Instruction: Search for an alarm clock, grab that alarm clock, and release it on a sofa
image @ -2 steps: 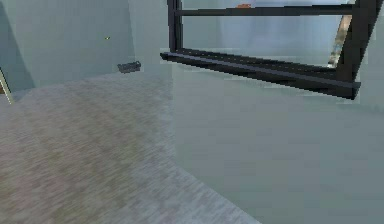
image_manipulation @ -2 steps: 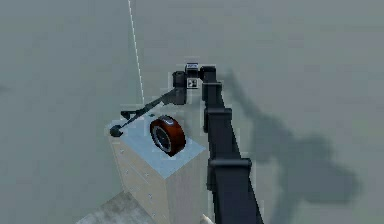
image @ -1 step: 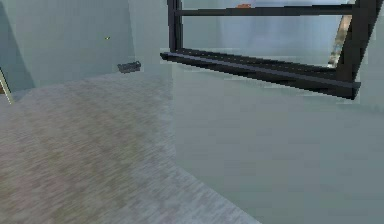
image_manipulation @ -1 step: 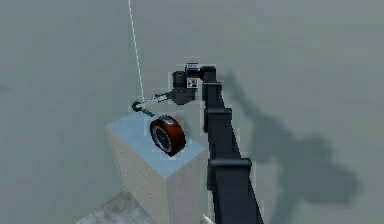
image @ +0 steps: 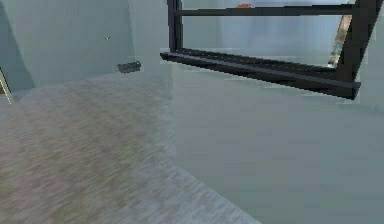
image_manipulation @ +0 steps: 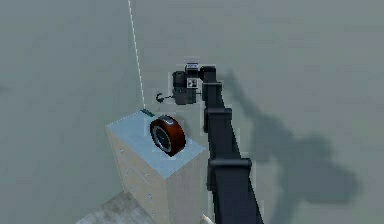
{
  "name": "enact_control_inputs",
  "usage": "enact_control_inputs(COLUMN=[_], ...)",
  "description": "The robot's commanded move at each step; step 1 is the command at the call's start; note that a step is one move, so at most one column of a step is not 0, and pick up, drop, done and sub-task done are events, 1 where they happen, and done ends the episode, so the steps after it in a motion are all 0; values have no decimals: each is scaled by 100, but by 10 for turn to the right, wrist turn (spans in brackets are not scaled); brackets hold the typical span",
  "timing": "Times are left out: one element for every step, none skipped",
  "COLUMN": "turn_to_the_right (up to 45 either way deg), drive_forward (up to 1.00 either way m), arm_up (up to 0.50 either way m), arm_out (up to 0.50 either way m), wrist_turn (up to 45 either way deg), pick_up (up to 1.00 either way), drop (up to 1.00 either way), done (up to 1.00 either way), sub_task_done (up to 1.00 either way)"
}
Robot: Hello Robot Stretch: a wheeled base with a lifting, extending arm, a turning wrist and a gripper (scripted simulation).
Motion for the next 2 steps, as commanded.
enact_control_inputs(turn_to_the_right=[0,0], drive_forward=[0,0], arm_up=[-30,0], arm_out=[0,0], wrist_turn=[0,0], pick_up=[0,100], drop=[0,0], done=[0,0], sub_task_done=[0,0])
